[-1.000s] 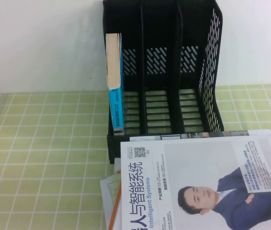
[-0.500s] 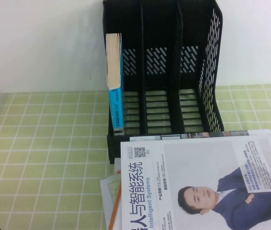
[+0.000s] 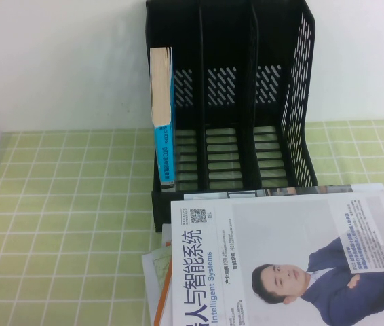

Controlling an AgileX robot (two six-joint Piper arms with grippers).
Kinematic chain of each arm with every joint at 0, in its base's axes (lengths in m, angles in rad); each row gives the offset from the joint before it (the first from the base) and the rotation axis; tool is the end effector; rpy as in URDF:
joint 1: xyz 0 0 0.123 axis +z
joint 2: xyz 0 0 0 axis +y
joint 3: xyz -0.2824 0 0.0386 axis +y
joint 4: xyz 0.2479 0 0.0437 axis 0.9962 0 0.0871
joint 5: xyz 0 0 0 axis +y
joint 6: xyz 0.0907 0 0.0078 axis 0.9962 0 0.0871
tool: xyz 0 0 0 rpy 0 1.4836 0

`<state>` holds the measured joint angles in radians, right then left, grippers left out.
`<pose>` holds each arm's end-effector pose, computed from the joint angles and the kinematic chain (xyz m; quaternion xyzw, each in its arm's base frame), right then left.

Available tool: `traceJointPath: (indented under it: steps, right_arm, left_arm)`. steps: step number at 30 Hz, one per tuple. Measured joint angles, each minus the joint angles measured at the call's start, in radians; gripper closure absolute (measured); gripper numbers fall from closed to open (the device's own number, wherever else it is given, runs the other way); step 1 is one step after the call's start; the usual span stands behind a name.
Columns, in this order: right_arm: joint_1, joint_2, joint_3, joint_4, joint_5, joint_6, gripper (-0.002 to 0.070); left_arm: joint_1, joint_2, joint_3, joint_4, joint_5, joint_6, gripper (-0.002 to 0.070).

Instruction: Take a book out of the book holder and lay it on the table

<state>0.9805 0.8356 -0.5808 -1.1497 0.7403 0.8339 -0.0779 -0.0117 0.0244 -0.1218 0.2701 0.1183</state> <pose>0.1313 0.0951 0.3022 -0.3176 0.7724 -0.0789 0.5443 0.0545 -0.0072 0.1812 0.0407 0.7711 -0.0370 0.6344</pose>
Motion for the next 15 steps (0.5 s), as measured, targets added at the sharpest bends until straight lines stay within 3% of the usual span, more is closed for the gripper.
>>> traceJointPath:
  steps: [15]
  right_arm:
    - [0.000,0.000,0.000,0.000,0.000,0.000,0.0678]
  left_arm:
    - [0.000,0.000,0.000,-0.002,0.068,0.000,0.0678]
